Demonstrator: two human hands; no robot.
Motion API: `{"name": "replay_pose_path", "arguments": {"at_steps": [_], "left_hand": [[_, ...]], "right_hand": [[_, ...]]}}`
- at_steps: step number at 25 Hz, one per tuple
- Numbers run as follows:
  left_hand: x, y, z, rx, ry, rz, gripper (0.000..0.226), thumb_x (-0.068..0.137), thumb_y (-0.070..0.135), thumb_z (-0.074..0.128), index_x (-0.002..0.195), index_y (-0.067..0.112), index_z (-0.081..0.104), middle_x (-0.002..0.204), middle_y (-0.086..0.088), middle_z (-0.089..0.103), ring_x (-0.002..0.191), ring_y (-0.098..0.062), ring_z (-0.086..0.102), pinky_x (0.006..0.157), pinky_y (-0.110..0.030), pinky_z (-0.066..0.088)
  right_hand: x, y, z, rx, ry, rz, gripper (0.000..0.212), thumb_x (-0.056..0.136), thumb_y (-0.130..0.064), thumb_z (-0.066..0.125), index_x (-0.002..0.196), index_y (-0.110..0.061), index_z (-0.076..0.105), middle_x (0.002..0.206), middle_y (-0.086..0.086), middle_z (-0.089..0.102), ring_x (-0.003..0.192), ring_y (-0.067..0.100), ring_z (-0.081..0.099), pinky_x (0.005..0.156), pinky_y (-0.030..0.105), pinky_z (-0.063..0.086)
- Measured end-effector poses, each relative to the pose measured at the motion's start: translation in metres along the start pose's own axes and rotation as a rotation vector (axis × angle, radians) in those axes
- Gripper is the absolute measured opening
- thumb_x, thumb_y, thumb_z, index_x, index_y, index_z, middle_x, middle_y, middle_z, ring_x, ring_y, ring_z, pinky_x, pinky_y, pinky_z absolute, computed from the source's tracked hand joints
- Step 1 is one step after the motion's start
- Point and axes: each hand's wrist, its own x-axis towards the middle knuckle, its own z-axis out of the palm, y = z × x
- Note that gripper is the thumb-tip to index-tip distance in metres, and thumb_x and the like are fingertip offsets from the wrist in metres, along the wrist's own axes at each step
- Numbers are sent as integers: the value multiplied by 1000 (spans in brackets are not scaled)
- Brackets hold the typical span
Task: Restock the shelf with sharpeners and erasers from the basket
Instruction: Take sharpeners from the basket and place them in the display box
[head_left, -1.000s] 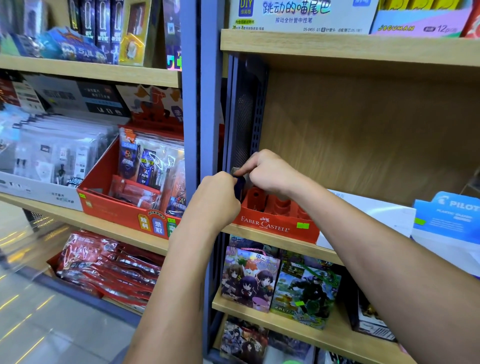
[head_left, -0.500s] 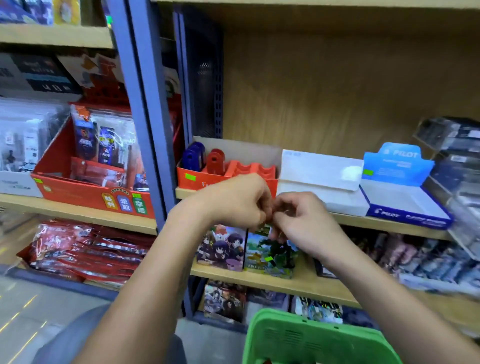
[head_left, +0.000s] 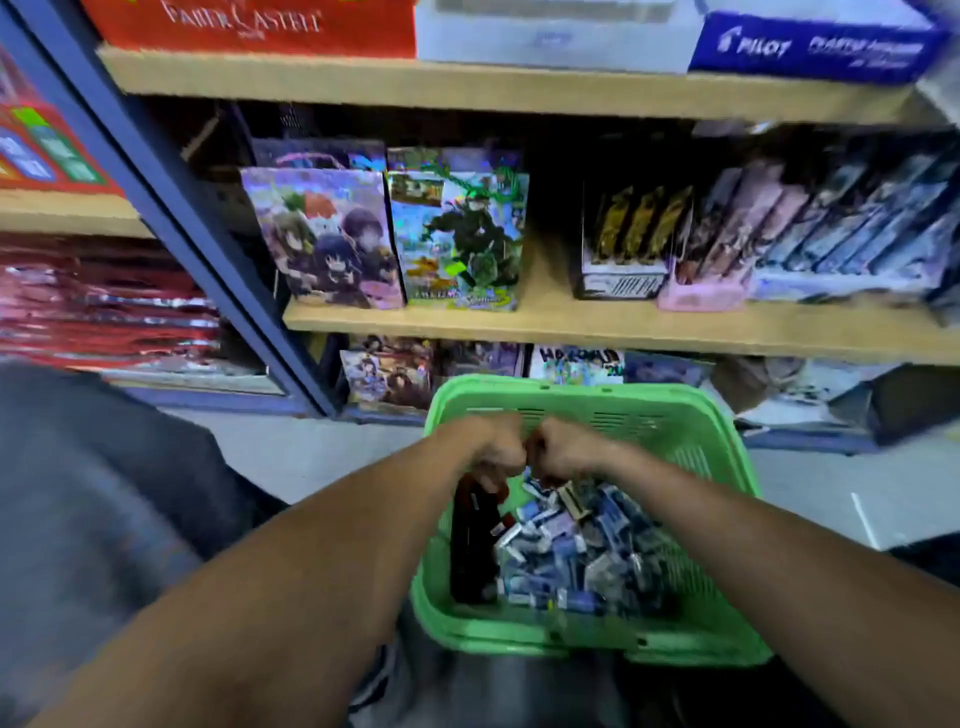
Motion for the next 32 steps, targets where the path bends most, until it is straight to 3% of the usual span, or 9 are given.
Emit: {"name": "replay_pose_path", "arguments": {"at_steps": [1,4,7,9,12,19,24,27,32], "left_hand": [[14,-8,15,-17,22,-37,5,87,2,59,87,3,64,82,-14,69,75,-29,72,53,-31,58],[49,-31,53,-145,103,-149,27,89,8,56,113,0,68,113,-19,70,99,-33,70,75,-34,56],[68,-45,80,-366,310,-271,27,95,13,55,117,2,66,120,-17,67,111,-30,65,87,-33,50],[78,-52,96,-540,413,-408,26,96,15,56,115,2,67,119,-19,67,109,-30,65,83,-31,49],[90,-57,111,-652,438,-493,29,98,17,53,117,-1,65,121,-21,66,112,-34,63,86,-33,48],[101,-60,123,-676,421,-573,44,88,17,62,128,-1,53,124,-19,63,113,-35,62,91,-38,52],[100,-62,123,-830,428,-544,42,86,14,61,125,2,53,115,-18,66,104,-36,65,86,-38,55],[104,-65,116,-1055,423,-573,37,84,14,59,120,5,54,106,-17,67,94,-34,67,85,-41,57],[121,-62,112,-1242,435,-560,27,83,19,63,105,4,63,96,-18,71,84,-32,71,79,-45,61]], "right_hand": [[10,7,15,-18,-27,21,20,88,-6,58,68,-7,60,78,16,58,73,21,55,52,27,37],[39,21,54,38,-12,79,13,87,-12,60,76,-7,62,79,16,61,75,21,52,56,27,33],[67,23,86,211,33,103,18,89,-28,64,89,-10,66,98,15,69,93,28,64,72,29,49],[80,20,98,285,55,155,31,92,-28,63,112,-5,66,116,19,67,107,33,64,82,30,50],[94,19,104,337,17,218,29,94,-18,60,119,-3,61,116,18,64,107,28,61,73,25,41],[112,33,120,427,-129,223,27,81,-23,70,101,-5,69,102,15,71,96,28,69,82,39,56],[107,37,111,639,-84,267,18,84,-11,73,98,-14,62,90,7,67,79,17,65,66,25,54],[115,46,120,600,-87,276,17,78,-14,72,90,-3,69,91,14,73,82,21,70,69,29,55],[114,48,118,665,-77,247,17,76,-3,72,87,-14,65,84,6,70,78,19,67,64,25,55]]}}
